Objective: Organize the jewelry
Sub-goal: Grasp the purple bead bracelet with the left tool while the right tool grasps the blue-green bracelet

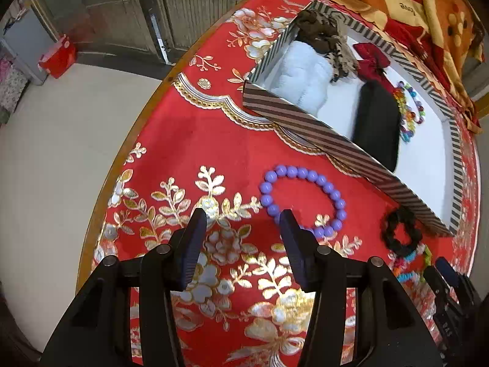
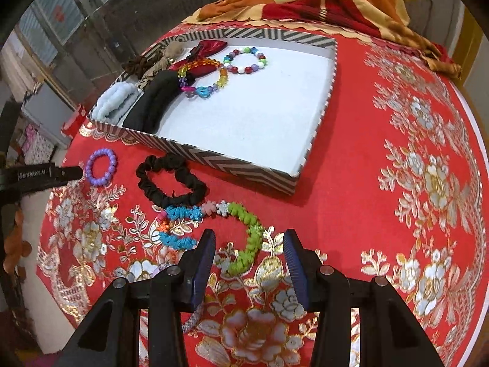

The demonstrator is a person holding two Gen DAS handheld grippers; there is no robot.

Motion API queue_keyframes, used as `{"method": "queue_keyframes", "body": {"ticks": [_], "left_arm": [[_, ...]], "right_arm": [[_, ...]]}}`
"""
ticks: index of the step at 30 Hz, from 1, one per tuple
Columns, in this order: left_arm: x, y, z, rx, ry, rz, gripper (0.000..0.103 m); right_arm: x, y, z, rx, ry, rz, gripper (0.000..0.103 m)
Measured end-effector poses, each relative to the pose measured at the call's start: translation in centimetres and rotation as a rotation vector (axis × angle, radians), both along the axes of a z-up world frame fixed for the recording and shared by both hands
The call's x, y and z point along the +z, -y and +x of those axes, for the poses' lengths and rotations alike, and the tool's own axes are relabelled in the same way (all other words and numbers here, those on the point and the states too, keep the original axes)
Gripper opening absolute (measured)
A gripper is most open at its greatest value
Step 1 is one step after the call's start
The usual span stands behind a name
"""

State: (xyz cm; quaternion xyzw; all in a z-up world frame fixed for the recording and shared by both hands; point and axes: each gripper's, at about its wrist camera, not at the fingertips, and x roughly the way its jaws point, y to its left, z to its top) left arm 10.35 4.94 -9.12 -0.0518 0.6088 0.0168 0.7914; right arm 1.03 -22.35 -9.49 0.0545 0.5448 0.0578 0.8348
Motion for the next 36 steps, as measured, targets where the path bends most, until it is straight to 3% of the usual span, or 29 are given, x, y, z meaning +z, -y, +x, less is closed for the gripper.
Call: {"method": "queue_keyframes", "body": {"ticks": [20,26,31,36], "left_arm": [[-1.4,1.5,2.1,-0.041,-0.017,0.055,0.050],[-1.5,2.2,2.6,-0.056,-0.012,0.067,0.049],[-1.2,3.0,2.4,-0.082,0.008,0.071,0.027],[-1.1,4.2,2.2,-0.110,0.014,0.077,0.013]], "right_arm": [[-1.2,0.3,0.9,0.006,0.008,-0.043,0.043],[-1.2,0.8,0.7,0.008,0.022,-0.052,0.023],[-1.0,1.2,0.5,0.003,0.029,-0.022,0.013],[-0.4,1.2,0.1,0.012,0.052,-0.006,0.006]]}}
